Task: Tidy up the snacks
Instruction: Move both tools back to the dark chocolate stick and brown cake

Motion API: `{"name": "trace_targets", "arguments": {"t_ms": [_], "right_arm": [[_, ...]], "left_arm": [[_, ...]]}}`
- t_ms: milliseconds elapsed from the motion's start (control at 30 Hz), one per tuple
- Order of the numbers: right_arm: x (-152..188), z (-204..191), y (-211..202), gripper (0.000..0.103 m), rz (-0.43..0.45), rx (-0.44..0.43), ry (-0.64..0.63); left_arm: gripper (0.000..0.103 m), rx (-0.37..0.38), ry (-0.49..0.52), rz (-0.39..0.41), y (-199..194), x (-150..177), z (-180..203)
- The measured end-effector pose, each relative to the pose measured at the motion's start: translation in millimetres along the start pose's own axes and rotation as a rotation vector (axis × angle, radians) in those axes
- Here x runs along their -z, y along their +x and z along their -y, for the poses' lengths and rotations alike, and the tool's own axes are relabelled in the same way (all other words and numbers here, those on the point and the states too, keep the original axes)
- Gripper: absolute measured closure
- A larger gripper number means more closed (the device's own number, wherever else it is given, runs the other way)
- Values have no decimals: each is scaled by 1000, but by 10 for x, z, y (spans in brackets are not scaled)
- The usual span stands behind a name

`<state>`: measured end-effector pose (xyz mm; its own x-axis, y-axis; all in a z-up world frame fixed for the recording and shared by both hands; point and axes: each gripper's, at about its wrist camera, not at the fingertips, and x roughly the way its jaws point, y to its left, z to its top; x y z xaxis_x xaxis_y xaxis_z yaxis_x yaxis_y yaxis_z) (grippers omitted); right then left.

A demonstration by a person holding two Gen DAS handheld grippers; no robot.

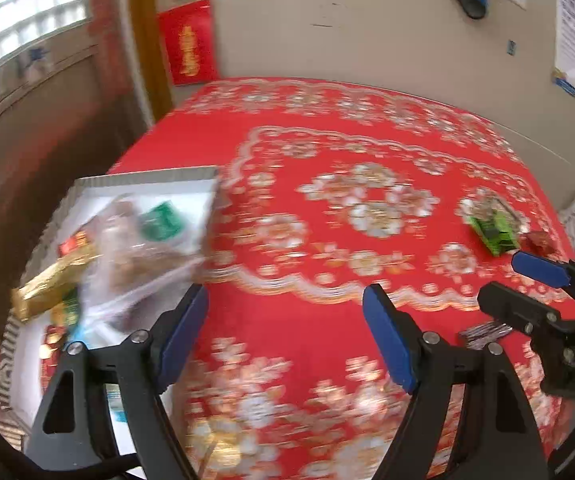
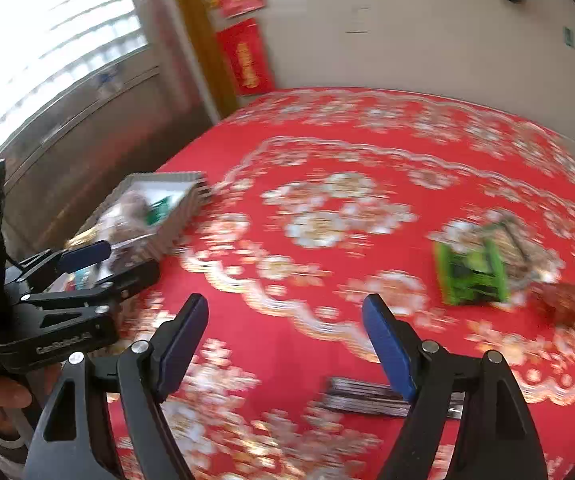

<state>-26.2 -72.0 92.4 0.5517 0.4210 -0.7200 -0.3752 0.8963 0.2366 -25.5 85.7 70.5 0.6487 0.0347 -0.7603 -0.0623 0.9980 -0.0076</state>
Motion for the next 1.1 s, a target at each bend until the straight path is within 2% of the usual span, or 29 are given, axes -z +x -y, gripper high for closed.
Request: {"name": "trace_targets", "arguments": {"t_ms": [300,633,800,933,1033,1100], "right_arm": [[86,763,-343,23,21,103,89],[271,1412,-636,23,41,155,193],[305,1666,-759,23,60,177,238],[344,1817,-799,23,64,193,263],[345,1901,-783,22,61,199,280],[330,1954,-748,22,53,204,286]], "left_arm": [[23,113,104,-44,160,-74,723],[23,342,460,-79,226,163,1584],[23,346,564,-119,368,246,1780],[23,421,632,-181,468,304,1880],[23,426,689,-194,521,342,1957],[23,446,692,-192,541,338,1984]]}}
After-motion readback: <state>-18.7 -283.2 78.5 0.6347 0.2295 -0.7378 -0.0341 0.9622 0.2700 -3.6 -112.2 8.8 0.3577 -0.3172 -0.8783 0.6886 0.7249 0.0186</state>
